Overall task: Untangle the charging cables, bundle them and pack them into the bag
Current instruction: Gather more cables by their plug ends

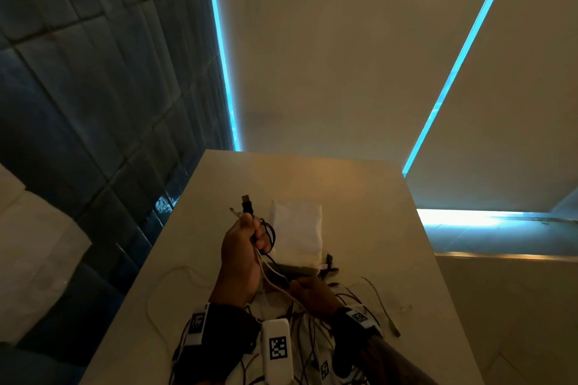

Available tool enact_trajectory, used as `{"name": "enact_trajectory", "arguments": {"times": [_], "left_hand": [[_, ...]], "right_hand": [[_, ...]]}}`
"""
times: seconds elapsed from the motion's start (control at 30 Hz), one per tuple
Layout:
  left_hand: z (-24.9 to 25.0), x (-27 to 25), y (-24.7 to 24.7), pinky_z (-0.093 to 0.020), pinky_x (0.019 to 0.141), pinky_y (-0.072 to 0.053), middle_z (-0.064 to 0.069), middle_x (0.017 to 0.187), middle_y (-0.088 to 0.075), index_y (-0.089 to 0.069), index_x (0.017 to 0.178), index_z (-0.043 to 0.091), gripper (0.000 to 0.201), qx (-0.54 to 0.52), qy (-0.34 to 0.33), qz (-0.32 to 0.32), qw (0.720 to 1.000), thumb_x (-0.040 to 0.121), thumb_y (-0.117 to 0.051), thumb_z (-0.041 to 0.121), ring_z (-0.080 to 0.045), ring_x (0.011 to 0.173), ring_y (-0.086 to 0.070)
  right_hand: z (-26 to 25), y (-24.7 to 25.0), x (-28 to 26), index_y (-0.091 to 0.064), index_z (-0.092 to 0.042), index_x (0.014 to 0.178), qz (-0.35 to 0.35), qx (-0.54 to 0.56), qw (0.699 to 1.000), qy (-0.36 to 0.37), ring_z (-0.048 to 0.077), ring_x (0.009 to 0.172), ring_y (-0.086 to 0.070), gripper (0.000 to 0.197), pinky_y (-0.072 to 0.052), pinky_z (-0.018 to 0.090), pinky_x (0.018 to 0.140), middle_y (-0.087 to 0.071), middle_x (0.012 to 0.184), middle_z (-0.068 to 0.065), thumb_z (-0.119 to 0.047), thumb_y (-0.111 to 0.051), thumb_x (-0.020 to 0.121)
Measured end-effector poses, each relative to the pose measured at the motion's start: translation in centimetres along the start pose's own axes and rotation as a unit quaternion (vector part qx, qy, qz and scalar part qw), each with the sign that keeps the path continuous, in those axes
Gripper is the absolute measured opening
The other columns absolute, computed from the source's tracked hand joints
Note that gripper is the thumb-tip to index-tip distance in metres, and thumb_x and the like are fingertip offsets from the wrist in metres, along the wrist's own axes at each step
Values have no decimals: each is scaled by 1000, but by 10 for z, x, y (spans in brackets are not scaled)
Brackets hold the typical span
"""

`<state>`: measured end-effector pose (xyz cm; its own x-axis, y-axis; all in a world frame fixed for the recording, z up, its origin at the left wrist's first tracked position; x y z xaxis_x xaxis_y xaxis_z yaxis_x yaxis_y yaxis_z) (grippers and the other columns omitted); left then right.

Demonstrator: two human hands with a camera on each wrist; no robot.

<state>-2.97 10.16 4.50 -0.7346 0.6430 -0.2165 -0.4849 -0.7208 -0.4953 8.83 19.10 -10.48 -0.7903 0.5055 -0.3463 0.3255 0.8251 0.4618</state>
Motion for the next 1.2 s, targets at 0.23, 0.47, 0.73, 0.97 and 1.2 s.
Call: {"name": "enact_trajectory", "arguments": {"times": [0.23, 0.47, 0.73, 0.97, 1.2], "left_hand": [[-9, 3, 3, -21, 43, -27, 4, 50, -33, -35, 67, 11, 41, 52, 16, -15, 998, 105, -24, 22, -8, 40, -29], [-3, 1, 10, -25, 47, -25, 3, 55, -31, -35, 68, 11, 40, 50, 11, -2, 999, 105, -26, 21, -10, 44, -27], [21, -5, -4, -21, 45, -26, 5, 54, -35, -36, 67, 12, 39, 19, -39, -31, 999, 104, -26, 19, -8, 42, -27], [36, -11, -5, -20, 45, -25, 7, 52, -36, -38, 68, 13, 38, 60, -64, -48, 995, 104, -27, 21, -7, 43, -27], [25, -6, 4, -24, 43, -18, 7, 44, -28, -32, 60, 14, 45, 200, -48, -8, 979, 104, -28, 23, -10, 41, -20]], "right_hand": [[6, -14, 4, -55, -31, 65, -10, -1, 1000, -28, 10, 78, -54, 38, -44, 21, 72, -58, 80, -3, -20, -45, 100], [12, -14, 6, -64, -10, 74, -20, 80, 996, -46, 7, 61, -52, 27, -42, 12, 54, -57, 70, 0, -6, -49, 97], [8, -3, -5, -56, -24, 56, 31, 109, 993, -40, -5, 47, -50, 43, -41, 17, 57, -54, 57, -8, -11, -51, 97], [9, 7, -15, -62, -24, 54, 79, 125, 989, -15, -1, 43, -50, 44, -42, 22, 54, -54, 47, -10, -8, -55, 94], [-49, 52, -44, -71, -1, 71, 164, 277, 945, 56, 9, 49, -53, 19, -43, 20, 49, -57, 58, 3, -7, -63, 88]]}}
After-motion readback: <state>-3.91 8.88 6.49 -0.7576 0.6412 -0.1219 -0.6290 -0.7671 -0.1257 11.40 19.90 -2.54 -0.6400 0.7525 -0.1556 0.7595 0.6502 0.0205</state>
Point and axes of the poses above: each hand's wrist, its own x-axis towards the middle knuckle, its own y-axis out of the back of the hand, z = x × y, the point moved 3 cm from there along x, towards the middle knuckle
